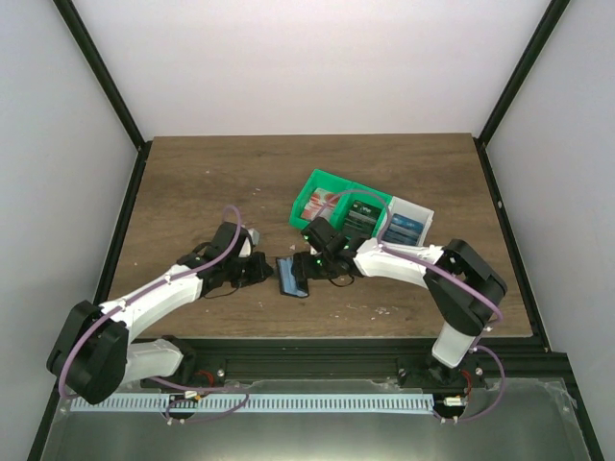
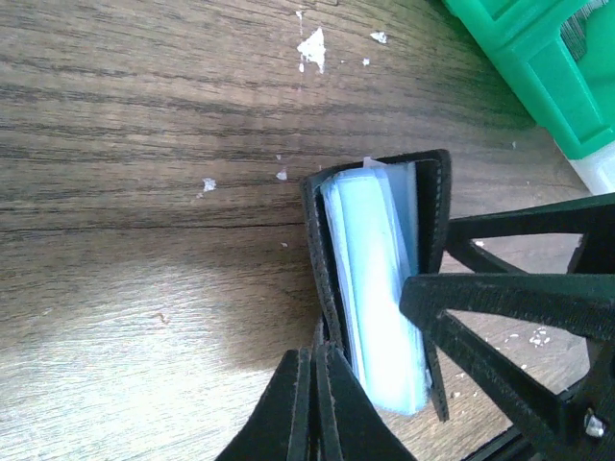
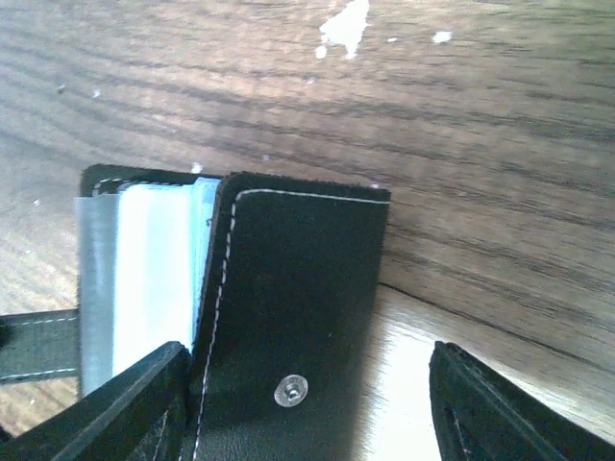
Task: Put the credit cards into the card holder
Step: Open the card holder at the center of the board.
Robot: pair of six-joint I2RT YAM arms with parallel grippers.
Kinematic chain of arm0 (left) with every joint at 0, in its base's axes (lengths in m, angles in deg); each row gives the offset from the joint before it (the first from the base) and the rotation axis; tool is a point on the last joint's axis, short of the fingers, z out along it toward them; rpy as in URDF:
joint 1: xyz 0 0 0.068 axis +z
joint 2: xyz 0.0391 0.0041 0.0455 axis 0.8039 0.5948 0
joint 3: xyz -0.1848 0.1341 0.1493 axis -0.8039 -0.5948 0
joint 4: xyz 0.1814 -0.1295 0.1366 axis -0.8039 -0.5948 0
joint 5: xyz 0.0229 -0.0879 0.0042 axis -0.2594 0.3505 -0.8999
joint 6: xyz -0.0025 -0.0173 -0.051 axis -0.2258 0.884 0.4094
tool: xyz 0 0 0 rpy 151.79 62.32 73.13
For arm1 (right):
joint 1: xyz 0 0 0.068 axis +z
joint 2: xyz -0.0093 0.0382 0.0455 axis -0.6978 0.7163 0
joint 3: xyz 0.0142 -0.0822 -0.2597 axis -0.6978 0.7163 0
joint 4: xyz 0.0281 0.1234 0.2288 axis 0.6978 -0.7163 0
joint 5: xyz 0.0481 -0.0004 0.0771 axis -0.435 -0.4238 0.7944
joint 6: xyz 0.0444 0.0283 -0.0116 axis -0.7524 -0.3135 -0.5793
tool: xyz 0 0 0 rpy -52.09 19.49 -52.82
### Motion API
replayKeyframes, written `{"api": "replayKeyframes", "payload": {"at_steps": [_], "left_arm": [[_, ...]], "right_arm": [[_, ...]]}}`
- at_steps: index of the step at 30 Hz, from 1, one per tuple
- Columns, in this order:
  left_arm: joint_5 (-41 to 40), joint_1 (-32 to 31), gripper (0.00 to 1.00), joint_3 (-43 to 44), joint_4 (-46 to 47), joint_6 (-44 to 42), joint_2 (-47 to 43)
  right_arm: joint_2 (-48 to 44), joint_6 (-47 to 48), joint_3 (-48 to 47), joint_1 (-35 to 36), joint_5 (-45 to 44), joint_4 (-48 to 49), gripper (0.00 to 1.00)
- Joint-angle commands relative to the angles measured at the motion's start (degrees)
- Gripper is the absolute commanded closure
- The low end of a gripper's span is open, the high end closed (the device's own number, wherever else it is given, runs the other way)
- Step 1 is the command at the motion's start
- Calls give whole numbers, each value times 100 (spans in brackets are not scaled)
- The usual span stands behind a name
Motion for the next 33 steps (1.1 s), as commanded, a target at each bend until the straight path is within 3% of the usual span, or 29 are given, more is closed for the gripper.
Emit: {"api": "replayKeyframes", "payload": {"at_steps": [1,10,19,24,33], "left_arm": [[-165,-3,100,-34,-47,-111,14],[-229,-2,100,-61,-38,-150,124],[-246,-2,100,-100,-21,-181,186],[-251,-1,100,-132,6,-179,220],[-309,1,100,-202,31,-203,266]], "right_arm": [[-149,-153,37,21,-796,-483,32],[-159,-154,-26,21,-1508,-914,28],[-316,-12,-48,21,-1272,-743,23],[-348,208,25,21,-256,-195,28],[-335,307,24,29,92,49,43]]}}
